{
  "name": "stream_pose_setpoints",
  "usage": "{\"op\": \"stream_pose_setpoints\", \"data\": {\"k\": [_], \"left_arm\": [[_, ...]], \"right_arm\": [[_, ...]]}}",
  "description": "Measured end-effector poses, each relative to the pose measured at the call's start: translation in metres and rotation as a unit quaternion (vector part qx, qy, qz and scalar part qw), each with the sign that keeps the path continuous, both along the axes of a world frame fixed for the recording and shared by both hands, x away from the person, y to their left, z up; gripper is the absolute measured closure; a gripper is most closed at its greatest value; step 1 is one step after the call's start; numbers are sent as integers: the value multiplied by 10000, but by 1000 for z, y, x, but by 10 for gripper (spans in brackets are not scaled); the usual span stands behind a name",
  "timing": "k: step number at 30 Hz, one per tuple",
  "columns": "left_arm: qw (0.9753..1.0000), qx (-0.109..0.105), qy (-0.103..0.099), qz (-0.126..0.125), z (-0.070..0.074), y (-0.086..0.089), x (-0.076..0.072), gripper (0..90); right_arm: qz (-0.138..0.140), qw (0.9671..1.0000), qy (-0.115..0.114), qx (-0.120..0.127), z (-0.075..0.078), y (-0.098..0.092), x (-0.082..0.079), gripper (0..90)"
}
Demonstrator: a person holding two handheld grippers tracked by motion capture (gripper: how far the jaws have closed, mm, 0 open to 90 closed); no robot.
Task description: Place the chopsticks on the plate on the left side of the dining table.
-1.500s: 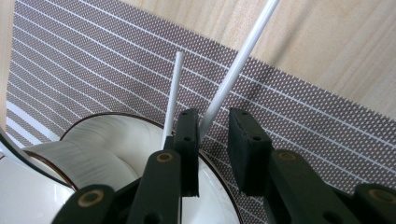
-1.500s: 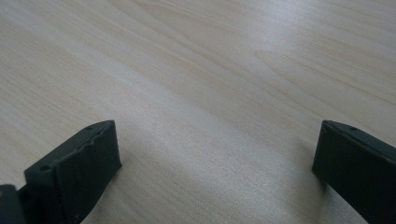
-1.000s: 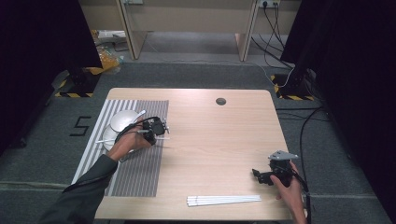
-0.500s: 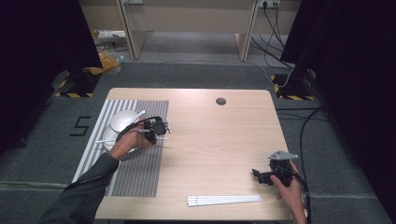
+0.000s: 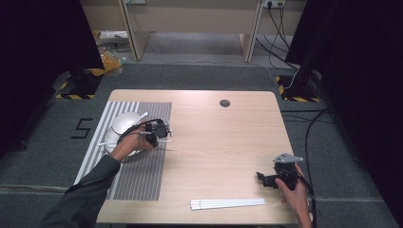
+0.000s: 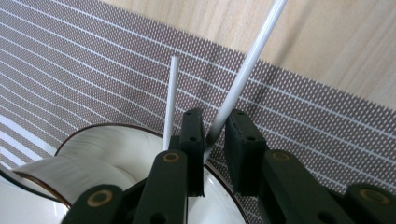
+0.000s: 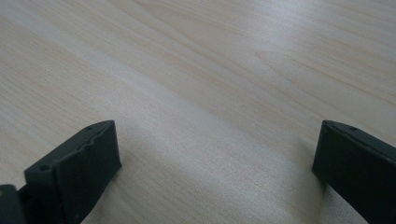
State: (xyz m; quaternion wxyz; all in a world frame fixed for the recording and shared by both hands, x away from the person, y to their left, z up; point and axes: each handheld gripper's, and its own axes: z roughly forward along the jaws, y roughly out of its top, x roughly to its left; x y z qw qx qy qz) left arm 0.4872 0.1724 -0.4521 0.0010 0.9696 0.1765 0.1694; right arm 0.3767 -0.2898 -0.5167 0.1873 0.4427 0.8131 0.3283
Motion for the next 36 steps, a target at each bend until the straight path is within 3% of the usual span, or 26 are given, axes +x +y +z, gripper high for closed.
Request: {"op": "stream_pose_setpoints", "data": {"k": [1, 8, 16, 26, 29, 31, 36], "left_arm": [[10000, -10, -60, -9, -1, 0, 0, 783], [9998, 141, 110, -60, 1, -5, -1, 815], [9994, 62, 294, -163, 5, -7, -1, 823], [9990, 228, 379, 38, -1, -3, 5, 842], [9988, 81, 478, 67, 1, 1, 6, 847], [9991, 139, 397, 56, 0, 3, 6, 845], [9990, 63, 446, 16, 0, 6, 4, 848]], "right_arm": [[0, 10000, -1, -1, 0, 0, 0, 6], [1, 10000, 0, 0, 0, 0, 0, 6], [7, 10000, 2, 0, 0, 0, 0, 6], [8, 10000, 1, 0, 0, 0, 0, 6], [8, 10000, 2, 2, 0, 0, 0, 6], [10, 10000, 1, 1, 0, 0, 0, 6], [11, 10000, 1, 2, 0, 0, 0, 6]]}}
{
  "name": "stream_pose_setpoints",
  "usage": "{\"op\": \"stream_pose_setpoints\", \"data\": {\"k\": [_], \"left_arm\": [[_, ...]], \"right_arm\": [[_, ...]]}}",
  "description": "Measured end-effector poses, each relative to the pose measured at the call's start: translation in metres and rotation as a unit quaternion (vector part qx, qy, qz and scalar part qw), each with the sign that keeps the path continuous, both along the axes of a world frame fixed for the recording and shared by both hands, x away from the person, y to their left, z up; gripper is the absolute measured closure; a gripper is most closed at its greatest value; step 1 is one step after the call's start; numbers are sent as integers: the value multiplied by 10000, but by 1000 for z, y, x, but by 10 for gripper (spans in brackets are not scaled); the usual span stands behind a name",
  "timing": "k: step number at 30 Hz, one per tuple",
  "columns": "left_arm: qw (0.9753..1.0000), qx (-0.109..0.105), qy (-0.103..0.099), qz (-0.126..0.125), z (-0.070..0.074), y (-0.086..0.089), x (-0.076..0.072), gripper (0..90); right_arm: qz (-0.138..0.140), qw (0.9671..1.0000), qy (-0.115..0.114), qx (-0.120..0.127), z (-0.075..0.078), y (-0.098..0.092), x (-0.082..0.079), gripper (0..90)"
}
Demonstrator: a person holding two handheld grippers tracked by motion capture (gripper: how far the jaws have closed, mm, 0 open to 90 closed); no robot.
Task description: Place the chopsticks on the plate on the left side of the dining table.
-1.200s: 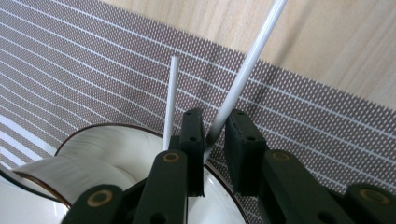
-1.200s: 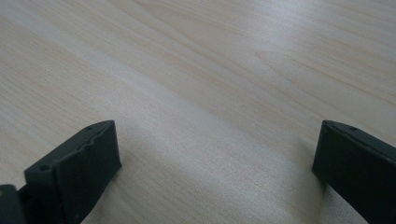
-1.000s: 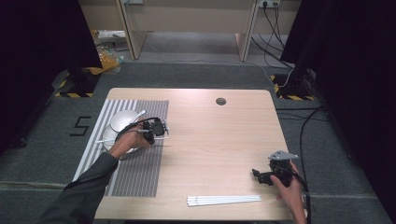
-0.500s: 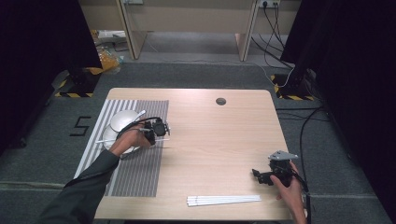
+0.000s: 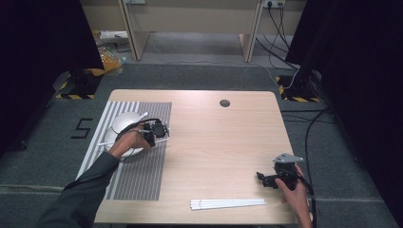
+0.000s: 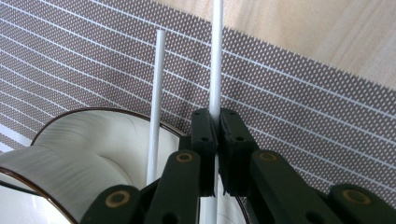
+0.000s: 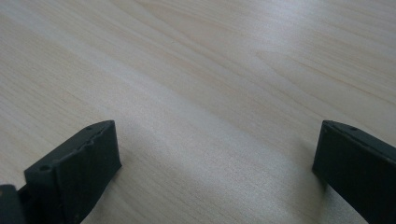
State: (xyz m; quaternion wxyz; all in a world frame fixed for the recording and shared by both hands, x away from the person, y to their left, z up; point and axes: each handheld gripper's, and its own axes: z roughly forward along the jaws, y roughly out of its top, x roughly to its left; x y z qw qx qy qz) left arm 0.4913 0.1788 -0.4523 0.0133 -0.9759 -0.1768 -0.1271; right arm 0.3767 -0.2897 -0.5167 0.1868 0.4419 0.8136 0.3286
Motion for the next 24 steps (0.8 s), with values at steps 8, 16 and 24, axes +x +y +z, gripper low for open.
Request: {"op": "stream_pose_setpoints", "data": {"k": [8, 16, 24], "left_arm": [[9999, 58, -52, -118, 1, 0, -1, 848], [9999, 91, -51, -99, 6, 6, -2, 840], [9998, 123, -160, 28, 5, 21, -6, 827]], "right_arm": [[5, 10000, -3, -1, 0, 0, 0, 6], [8, 10000, 0, -2, 0, 0, 0, 6], [15, 10000, -3, -3, 0, 0, 0, 6]]}}
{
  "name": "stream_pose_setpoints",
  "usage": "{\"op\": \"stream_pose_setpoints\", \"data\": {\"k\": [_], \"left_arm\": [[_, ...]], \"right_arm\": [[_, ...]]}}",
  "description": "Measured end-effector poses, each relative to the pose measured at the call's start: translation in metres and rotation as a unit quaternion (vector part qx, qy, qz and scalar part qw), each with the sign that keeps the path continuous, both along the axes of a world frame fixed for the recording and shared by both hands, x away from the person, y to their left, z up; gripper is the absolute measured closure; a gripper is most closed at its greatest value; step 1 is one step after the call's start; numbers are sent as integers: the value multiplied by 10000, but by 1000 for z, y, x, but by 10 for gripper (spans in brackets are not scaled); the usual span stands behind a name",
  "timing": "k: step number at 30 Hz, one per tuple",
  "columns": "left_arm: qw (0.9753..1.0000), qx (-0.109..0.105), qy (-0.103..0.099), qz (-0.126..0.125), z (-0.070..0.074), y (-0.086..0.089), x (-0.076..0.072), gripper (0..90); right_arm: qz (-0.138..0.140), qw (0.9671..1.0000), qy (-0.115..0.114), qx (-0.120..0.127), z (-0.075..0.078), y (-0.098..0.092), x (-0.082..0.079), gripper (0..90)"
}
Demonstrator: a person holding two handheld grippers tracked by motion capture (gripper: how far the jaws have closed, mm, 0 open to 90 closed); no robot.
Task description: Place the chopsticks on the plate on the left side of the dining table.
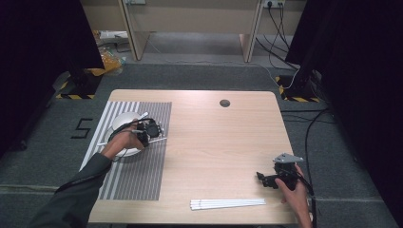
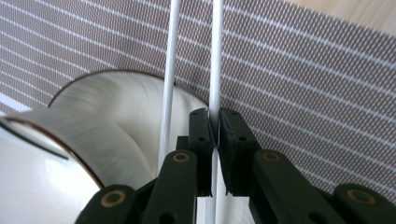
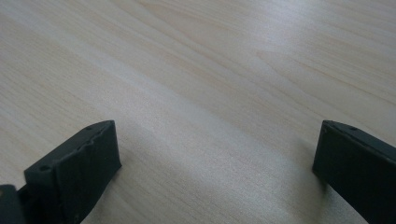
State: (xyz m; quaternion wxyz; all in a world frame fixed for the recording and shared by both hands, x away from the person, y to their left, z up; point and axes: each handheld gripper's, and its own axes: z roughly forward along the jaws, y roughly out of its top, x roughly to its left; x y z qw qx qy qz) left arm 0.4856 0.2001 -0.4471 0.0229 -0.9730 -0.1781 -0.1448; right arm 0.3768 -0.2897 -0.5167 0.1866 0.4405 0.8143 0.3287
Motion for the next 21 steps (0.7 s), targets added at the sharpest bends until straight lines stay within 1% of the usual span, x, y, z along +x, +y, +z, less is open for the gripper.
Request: {"op": "stream_pose_setpoints", "data": {"k": [5, 7, 14, 21], "left_arm": [[10000, 41, -26, 72, 0, 10, -1, 826], [9999, 83, 1, 91, 1, 13, -2, 826], [9998, 90, -20, 185, 2, 28, -8, 817], [9990, 71, -65, 448, 2, 50, -11, 811]], "right_arm": [[0, 10000, 0, -1, 0, 0, 0, 6], [0, 10000, 1, 0, 0, 0, 0, 6], [2, 10000, 0, 0, 0, 0, 0, 6], [3, 10000, 2, -2, 0, 0, 0, 6]]}}
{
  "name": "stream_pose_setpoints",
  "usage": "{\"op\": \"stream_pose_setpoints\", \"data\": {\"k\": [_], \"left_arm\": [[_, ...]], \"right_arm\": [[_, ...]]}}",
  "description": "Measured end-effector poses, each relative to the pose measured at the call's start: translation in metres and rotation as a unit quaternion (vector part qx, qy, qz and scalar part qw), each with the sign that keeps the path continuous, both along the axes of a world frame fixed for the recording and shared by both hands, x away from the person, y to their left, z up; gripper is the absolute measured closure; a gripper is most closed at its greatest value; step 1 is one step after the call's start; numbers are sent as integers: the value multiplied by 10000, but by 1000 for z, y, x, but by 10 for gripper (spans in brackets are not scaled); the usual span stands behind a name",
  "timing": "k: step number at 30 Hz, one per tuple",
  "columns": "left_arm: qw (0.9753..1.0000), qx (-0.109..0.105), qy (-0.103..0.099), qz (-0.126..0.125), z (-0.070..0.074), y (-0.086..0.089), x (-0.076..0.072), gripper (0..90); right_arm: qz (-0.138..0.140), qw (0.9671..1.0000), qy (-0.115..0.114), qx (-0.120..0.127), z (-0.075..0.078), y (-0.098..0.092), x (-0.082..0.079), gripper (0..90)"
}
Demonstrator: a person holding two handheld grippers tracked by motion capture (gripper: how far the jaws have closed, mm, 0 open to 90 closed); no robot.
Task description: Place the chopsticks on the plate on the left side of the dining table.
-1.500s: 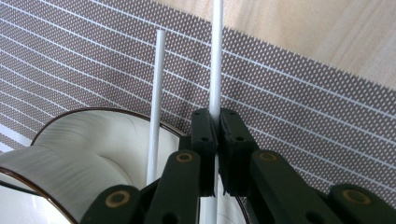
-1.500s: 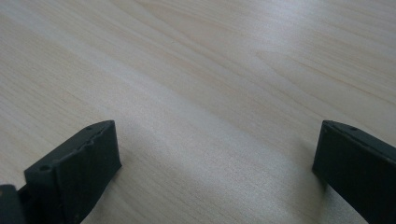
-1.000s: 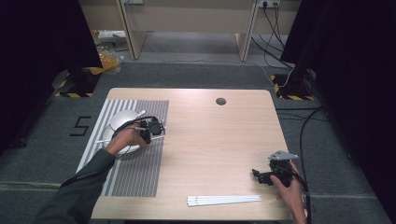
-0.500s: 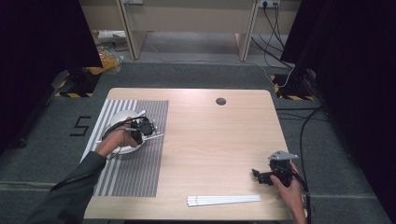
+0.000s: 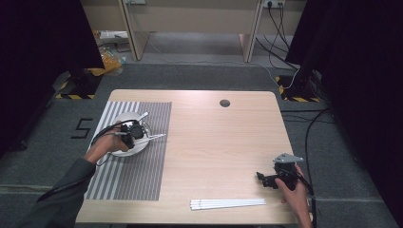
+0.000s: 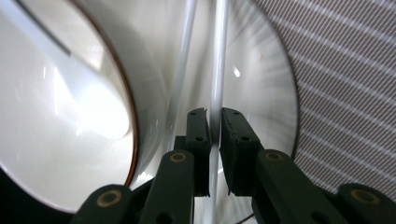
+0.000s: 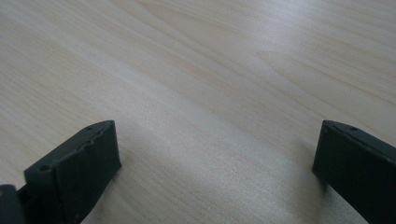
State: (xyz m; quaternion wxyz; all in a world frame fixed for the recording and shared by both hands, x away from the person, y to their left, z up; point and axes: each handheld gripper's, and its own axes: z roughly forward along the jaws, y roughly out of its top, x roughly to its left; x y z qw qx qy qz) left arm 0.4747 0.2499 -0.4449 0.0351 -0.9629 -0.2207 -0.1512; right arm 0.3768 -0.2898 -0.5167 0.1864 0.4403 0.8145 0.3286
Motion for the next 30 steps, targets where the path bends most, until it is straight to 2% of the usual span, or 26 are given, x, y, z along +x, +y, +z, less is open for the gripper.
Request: {"op": "stream_pose_setpoints", "data": {"k": [7, 9, 11, 19, 25, 28, 30], "left_arm": [[9998, -21, -32, 214, 0, 17, -2, 808], [9997, 61, -65, 239, 2, 19, -2, 805], [9996, 4, -92, 276, 2, 21, -2, 805], [9988, 213, -161, 412, 2, 32, -3, 772], [9982, 36, -332, 492, 9, 37, -5, 708], [9981, -29, -318, 518, 8, 37, -7, 650], [9980, 4, -304, 557, 5, 37, -6, 615]], "right_arm": [[-1, 10000, 0, 2, 0, 0, 0, 5], [-1, 10000, -1, 1, 0, 0, 0, 6], [-6, 10000, 1, 0, 0, 0, 0, 6], [0, 10000, -2, -2, 0, 0, 0, 6], [-1, 10000, -2, 0, 0, 0, 0, 6], [-1, 10000, -1, -1, 0, 0, 0, 6], [-6, 10000, 2, 1, 0, 0, 0, 6]]}}
